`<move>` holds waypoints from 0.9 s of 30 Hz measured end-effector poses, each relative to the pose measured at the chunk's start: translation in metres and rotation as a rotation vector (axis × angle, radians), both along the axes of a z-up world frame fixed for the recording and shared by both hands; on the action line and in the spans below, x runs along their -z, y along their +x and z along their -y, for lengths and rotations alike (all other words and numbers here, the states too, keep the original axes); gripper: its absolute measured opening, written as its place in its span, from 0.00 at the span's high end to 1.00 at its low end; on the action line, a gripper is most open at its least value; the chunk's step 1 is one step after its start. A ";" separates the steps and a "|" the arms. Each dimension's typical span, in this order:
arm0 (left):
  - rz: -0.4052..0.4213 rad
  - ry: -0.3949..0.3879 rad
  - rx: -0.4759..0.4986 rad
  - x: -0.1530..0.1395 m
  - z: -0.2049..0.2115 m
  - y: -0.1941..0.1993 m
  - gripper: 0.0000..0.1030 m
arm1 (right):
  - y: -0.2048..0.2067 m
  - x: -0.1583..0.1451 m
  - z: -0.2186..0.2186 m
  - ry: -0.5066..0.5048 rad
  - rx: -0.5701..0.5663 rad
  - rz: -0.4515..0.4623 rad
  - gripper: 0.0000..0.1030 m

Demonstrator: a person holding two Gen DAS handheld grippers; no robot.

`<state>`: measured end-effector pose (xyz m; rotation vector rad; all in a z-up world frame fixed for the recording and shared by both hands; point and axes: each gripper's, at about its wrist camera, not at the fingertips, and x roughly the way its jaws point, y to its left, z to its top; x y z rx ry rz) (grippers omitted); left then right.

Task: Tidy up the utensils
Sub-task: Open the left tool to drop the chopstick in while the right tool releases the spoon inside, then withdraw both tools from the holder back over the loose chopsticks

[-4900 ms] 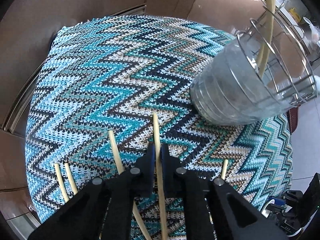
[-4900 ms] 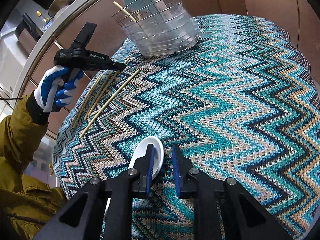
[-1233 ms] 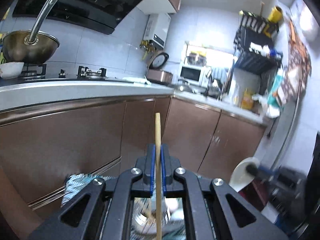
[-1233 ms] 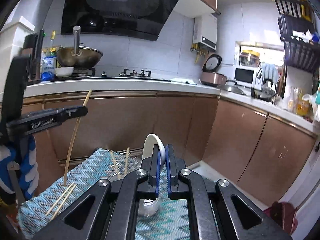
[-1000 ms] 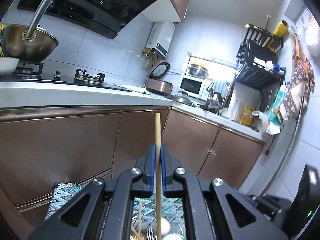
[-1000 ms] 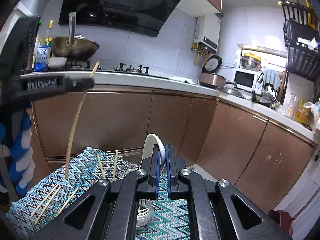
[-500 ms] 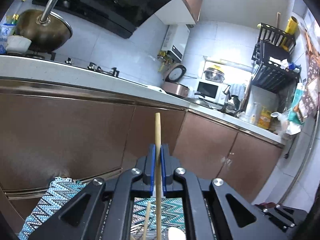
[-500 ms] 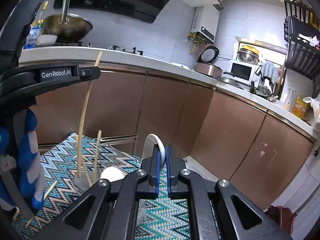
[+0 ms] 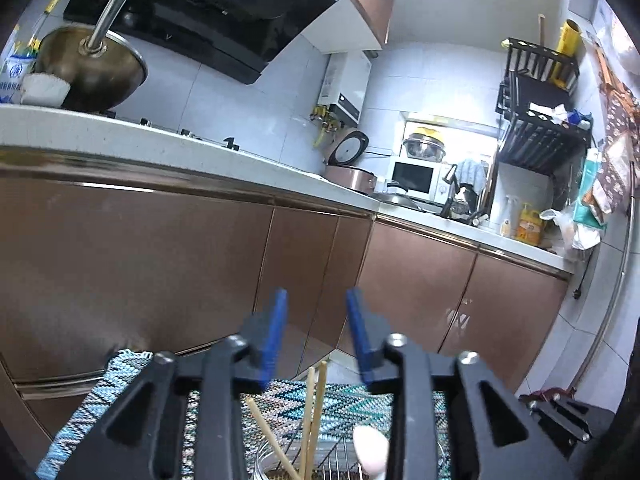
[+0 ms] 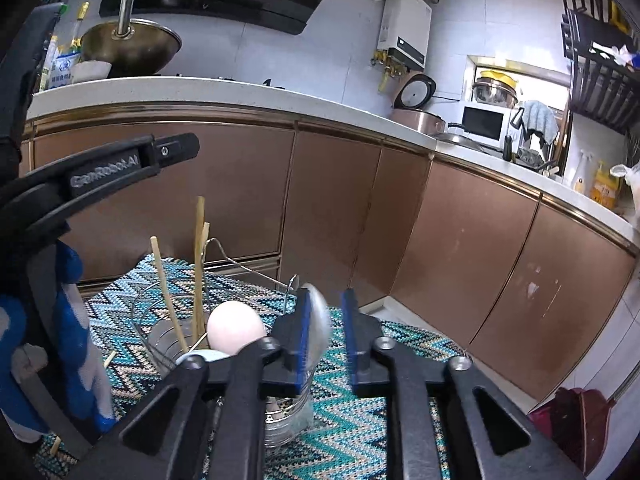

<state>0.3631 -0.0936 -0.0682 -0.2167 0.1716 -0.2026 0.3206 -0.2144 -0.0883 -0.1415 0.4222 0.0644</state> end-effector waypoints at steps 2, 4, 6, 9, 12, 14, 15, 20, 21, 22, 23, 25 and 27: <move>-0.008 0.007 0.002 -0.006 -0.005 -0.008 0.66 | -0.007 -0.004 0.002 0.016 0.005 0.008 0.69; -0.024 0.012 -0.002 -0.012 -0.008 -0.014 0.57 | -0.014 -0.009 0.006 0.028 0.016 0.016 0.64; -0.032 0.027 -0.011 -0.019 -0.014 -0.024 0.56 | -0.021 -0.016 0.010 0.042 0.027 0.026 0.62; -0.032 0.050 -0.026 -0.027 -0.022 -0.040 0.55 | -0.037 -0.027 0.016 0.070 0.038 0.044 0.59; -0.043 0.064 -0.034 -0.035 -0.031 -0.061 0.53 | -0.055 -0.037 0.022 0.105 0.039 0.056 0.52; -0.053 0.083 -0.039 -0.038 -0.034 -0.073 0.49 | -0.069 -0.043 0.026 0.134 0.041 0.065 0.48; -0.056 0.090 -0.039 -0.038 -0.037 -0.080 0.49 | -0.078 -0.046 0.027 0.142 0.048 0.072 0.42; -0.060 0.114 -0.053 -0.045 -0.049 -0.115 0.48 | -0.110 -0.058 0.029 0.161 0.072 0.091 0.17; -0.062 0.114 -0.055 -0.046 -0.051 -0.121 0.47 | -0.116 -0.059 0.029 0.164 0.077 0.093 0.13; -0.063 0.115 -0.057 -0.047 -0.054 -0.129 0.45 | -0.123 -0.061 0.029 0.169 0.082 0.096 0.10; -0.062 0.117 -0.061 -0.049 -0.056 -0.135 0.44 | -0.130 -0.062 0.029 0.175 0.084 0.098 0.10; -0.059 0.120 -0.070 -0.052 -0.060 -0.146 0.42 | -0.142 -0.066 0.029 0.190 0.084 0.101 0.07; -0.060 0.119 -0.076 -0.054 -0.064 -0.154 0.42 | -0.153 -0.069 0.030 0.196 0.092 0.108 0.07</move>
